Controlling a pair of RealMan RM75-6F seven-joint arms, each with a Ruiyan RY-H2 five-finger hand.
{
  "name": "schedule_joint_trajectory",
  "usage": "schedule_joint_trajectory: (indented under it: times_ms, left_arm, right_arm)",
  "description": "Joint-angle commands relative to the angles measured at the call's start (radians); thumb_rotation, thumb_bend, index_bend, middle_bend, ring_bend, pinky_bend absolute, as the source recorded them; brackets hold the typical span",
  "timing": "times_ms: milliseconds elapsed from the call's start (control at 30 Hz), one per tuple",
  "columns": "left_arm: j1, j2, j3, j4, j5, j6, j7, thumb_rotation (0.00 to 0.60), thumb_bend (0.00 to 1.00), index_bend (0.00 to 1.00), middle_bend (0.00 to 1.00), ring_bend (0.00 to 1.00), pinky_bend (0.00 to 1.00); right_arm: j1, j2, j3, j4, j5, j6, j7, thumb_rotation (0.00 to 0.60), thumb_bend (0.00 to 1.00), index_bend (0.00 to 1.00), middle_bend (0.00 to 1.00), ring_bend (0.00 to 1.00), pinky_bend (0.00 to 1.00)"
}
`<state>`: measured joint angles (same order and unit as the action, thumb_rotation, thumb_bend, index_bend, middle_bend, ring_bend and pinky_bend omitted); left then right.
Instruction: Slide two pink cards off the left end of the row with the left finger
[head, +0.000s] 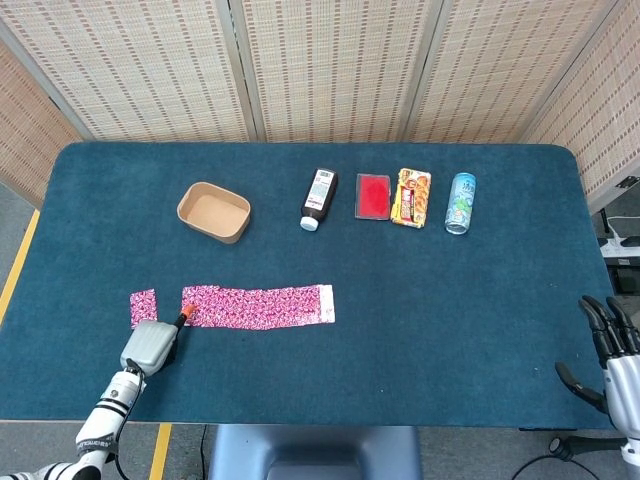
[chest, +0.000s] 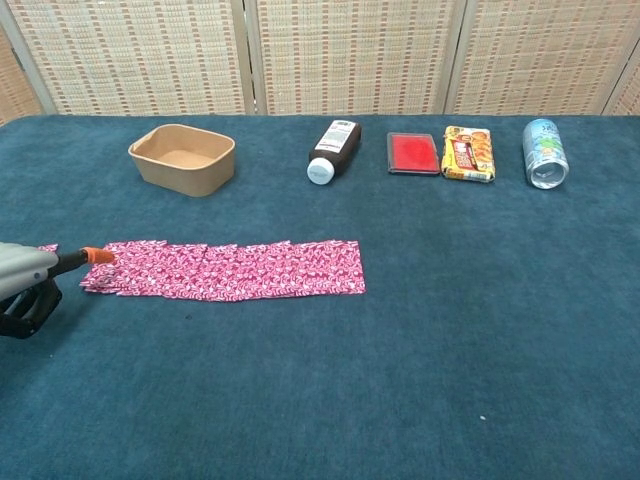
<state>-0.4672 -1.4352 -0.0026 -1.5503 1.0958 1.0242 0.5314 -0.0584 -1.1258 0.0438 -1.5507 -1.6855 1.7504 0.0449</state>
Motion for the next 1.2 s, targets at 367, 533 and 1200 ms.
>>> schedule_joint_trajectory:
  times_ms: [367,533,1200]
  left_arm:
    - [-0.015,-0.029,0.009,0.005,-0.006,-0.017,0.008,0.6,0.86,0.0,0.71,0.66,0.65]
    - [-0.019,-0.038,0.014,0.023,-0.025,-0.03,0.019,0.6,0.86,0.0,0.71,0.66,0.65]
    - [-0.021,-0.049,0.002,0.121,-0.159,-0.034,0.063,0.6,0.86,0.0,0.71,0.66,0.66]
  right_arm:
    - [0.001,0.003,0.001,-0.003,0.003,-0.003,0.001,0.6,0.13,0.0,0.08,0.0,0.25]
    - [0.001,0.003,0.0,-0.001,0.001,-0.001,0.004,0.6,0.13,0.0,0.08,0.0,0.25]
    - [0.003,0.001,-0.002,-0.002,0.001,-0.009,-0.004,0.6,0.13,0.0,0.08,0.0,0.25]
